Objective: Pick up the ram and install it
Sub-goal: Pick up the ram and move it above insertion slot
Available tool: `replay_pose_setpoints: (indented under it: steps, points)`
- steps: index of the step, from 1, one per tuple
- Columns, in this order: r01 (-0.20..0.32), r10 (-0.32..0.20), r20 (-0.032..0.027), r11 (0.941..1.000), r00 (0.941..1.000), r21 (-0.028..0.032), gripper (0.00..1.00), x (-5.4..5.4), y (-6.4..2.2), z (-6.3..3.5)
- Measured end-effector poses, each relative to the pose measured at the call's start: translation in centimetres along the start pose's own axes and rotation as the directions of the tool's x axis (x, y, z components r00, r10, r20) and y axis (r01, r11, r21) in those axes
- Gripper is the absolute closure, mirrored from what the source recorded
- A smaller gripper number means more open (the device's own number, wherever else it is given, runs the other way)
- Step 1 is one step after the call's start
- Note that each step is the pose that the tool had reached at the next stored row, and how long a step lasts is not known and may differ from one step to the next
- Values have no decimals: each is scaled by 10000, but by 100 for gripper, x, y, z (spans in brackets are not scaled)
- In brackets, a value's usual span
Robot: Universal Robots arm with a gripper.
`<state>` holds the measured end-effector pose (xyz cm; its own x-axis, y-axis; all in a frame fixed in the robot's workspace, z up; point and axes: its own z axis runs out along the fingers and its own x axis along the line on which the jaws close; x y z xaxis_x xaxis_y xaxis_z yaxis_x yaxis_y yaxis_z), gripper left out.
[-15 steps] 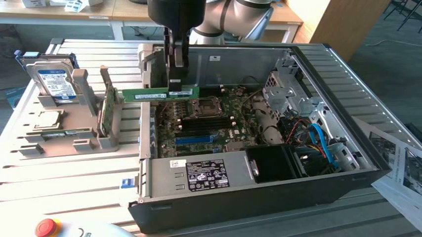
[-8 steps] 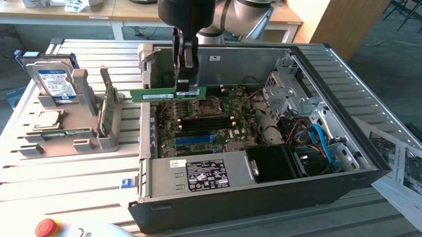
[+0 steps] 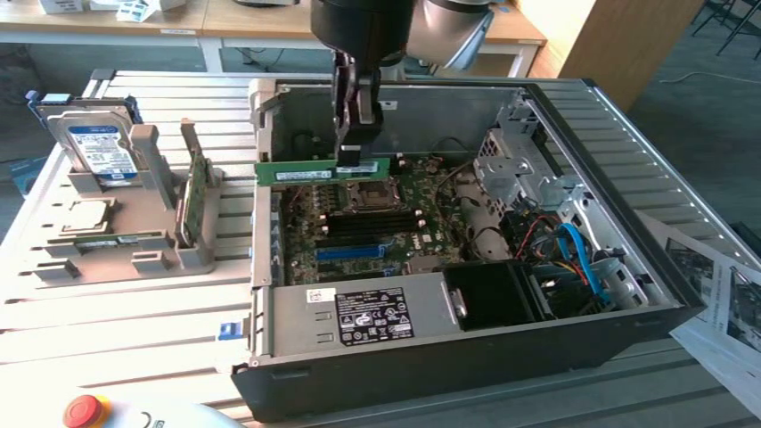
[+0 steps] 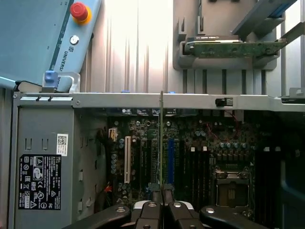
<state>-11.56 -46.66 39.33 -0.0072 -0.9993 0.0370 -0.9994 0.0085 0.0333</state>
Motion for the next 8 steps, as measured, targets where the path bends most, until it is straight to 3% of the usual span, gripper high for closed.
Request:
replay_pose_setpoints:
  steps: [8]
  points:
    - [5, -5, 0, 10000, 10000, 0, 88, 22, -183, -5]
